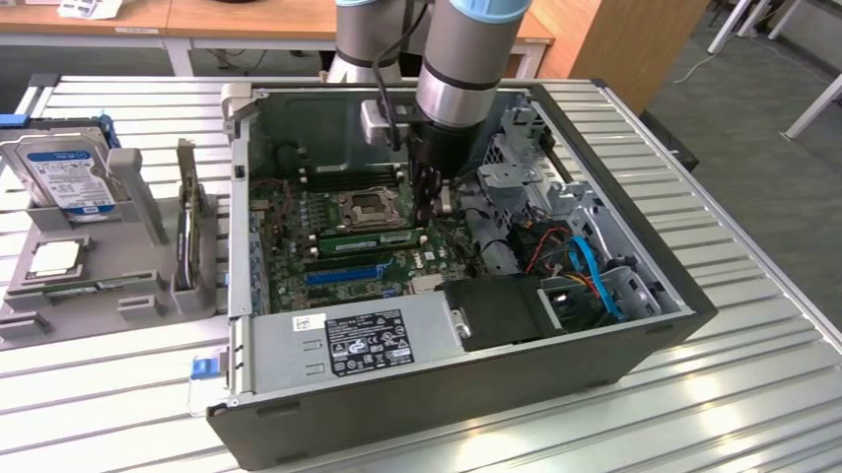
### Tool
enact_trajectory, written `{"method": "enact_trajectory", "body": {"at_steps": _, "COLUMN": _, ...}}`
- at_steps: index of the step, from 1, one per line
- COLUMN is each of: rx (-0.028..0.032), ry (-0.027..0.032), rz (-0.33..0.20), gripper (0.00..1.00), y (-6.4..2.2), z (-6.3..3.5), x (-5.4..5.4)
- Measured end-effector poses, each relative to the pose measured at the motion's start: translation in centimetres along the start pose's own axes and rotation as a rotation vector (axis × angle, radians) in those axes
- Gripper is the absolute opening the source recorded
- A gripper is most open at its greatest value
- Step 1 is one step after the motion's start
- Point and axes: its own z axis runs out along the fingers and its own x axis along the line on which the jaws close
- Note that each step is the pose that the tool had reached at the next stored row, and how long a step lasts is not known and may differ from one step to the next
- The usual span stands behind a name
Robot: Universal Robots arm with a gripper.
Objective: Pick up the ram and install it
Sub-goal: 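Press down the ram until it locks into place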
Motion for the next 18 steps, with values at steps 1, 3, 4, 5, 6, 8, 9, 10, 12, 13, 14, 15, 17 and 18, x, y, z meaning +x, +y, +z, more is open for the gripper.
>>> {"method": "enact_trajectory", "body": {"at_steps": 1, "rx": 0.0000, "ry": 0.0001, "rz": 0.000, "gripper": 0.10, "y": 0.00, "z": 0.08, "x": 0.00}}
{"method": "enact_trajectory", "body": {"at_steps": 3, "rx": 0.0000, "ry": 0.0000, "rz": 0.000, "gripper": 0.10, "y": -0.01, "z": 0.25, "x": 0.01}}
{"method": "enact_trajectory", "body": {"at_steps": 4, "rx": 0.0000, "ry": 0.0000, "rz": 0.000, "gripper": 0.10, "y": -0.01, "z": 0.33, "x": 0.01}}
{"method": "enact_trajectory", "body": {"at_steps": 5, "rx": -0.0001, "ry": 0.0000, "rz": 0.000, "gripper": 0.10, "y": -0.01, "z": 0.41, "x": 0.01}}
{"method": "enact_trajectory", "body": {"at_steps": 6, "rx": 0.0000, "ry": 0.0000, "rz": 0.000, "gripper": 0.10, "y": -0.02, "z": 0.48, "x": 0.01}}
{"method": "enact_trajectory", "body": {"at_steps": 8, "rx": -0.0001, "ry": 0.0001, "rz": 0.000, "gripper": 0.10, "y": -0.02, "z": 0.52, "x": 0.02}}
{"method": "enact_trajectory", "body": {"at_steps": 9, "rx": 0.0000, "ry": 0.0001, "rz": 0.000, "gripper": 0.10, "y": -0.02, "z": 0.52, "x": 0.01}}
{"method": "enact_trajectory", "body": {"at_steps": 10, "rx": -0.0001, "ry": 0.0001, "rz": 0.000, "gripper": 0.10, "y": -0.02, "z": 0.52, "x": 0.01}}
{"method": "enact_trajectory", "body": {"at_steps": 12, "rx": 0.0000, "ry": -0.0001, "rz": 0.000, "gripper": 0.10, "y": -0.02, "z": 0.53, "x": -0.02}}
{"method": "enact_trajectory", "body": {"at_steps": 13, "rx": 0.0001, "ry": -0.0001, "rz": 0.000, "gripper": 0.10, "y": -0.03, "z": 0.54, "x": -0.07}}
{"method": "enact_trajectory", "body": {"at_steps": 14, "rx": 0.0000, "ry": -0.0001, "rz": 0.000, "gripper": 0.10, "y": -0.02, "z": 0.54, "x": -0.11}}
{"method": "enact_trajectory", "body": {"at_steps": 15, "rx": 0.0000, "ry": -0.0002, "rz": 0.000, "gripper": 0.10, "y": -0.02, "z": 0.55, "x": -0.14}}
{"method": "enact_trajectory", "body": {"at_steps": 17, "rx": 0.0000, "ry": -0.0001, "rz": 0.000, "gripper": 0.10, "y": -0.02, "z": 0.55, "x": -0.16}}
{"method": "enact_trajectory", "body": {"at_steps": 18, "rx": 0.0000, "ry": -0.0001, "rz": 0.000, "gripper": 0.10, "y": -0.02, "z": 0.55, "x": -0.16}}
